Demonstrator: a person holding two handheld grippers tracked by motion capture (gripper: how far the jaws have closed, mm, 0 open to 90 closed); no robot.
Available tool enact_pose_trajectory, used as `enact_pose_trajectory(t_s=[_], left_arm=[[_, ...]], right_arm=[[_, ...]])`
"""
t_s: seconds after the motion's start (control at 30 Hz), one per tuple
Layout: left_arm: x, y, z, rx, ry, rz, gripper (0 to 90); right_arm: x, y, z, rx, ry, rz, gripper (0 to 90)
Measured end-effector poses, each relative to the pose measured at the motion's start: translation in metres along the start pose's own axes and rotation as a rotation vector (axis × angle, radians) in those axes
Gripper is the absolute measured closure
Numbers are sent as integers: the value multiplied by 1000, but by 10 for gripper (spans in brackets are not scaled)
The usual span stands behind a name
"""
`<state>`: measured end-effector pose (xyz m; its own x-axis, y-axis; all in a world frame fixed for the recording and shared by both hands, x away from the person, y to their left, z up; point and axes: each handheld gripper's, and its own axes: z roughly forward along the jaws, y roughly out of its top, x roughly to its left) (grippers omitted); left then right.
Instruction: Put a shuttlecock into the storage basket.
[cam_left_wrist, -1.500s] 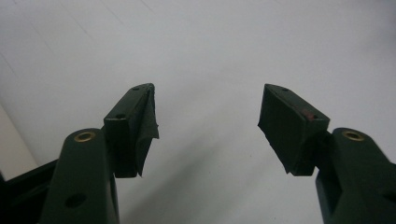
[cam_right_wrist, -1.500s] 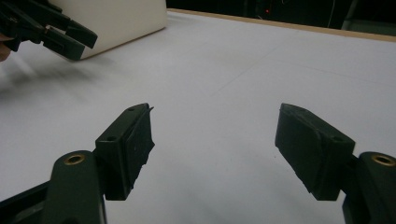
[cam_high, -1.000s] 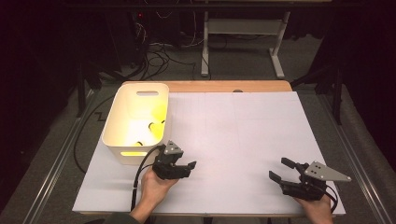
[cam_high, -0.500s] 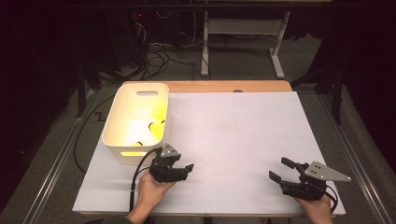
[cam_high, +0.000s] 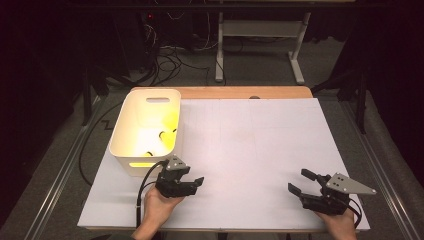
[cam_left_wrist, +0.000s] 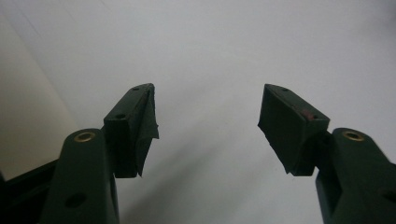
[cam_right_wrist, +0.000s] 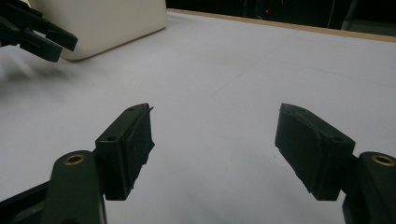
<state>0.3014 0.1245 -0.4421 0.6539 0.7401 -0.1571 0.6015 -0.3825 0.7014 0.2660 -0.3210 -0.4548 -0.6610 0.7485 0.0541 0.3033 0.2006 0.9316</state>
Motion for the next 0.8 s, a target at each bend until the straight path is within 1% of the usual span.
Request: enact_pose_trajectory(t_s=[0.13,0.23,0.43,0.53,0.67,0.8], left_arm=[[3,-3,-4,-10,4,-13,376],[4,-6,-7,-17,6,-16,376],[4,-10,-12,-26,12,-2,375],[5,-12,-14,-35,15,-1,376],[7,-14,-18,-47,14,-11,377],[8,-17,-21,-50,18,-12,378]], right_arm=[[0,0,0,1,1,1,280],[0,0,0,1,1,1,280],[0,0,0,1,1,0,280],[0,0,0,0,-1,1,280],[0,0,0,0,-2,0,280],[0,0,0,2,-1,1,280]])
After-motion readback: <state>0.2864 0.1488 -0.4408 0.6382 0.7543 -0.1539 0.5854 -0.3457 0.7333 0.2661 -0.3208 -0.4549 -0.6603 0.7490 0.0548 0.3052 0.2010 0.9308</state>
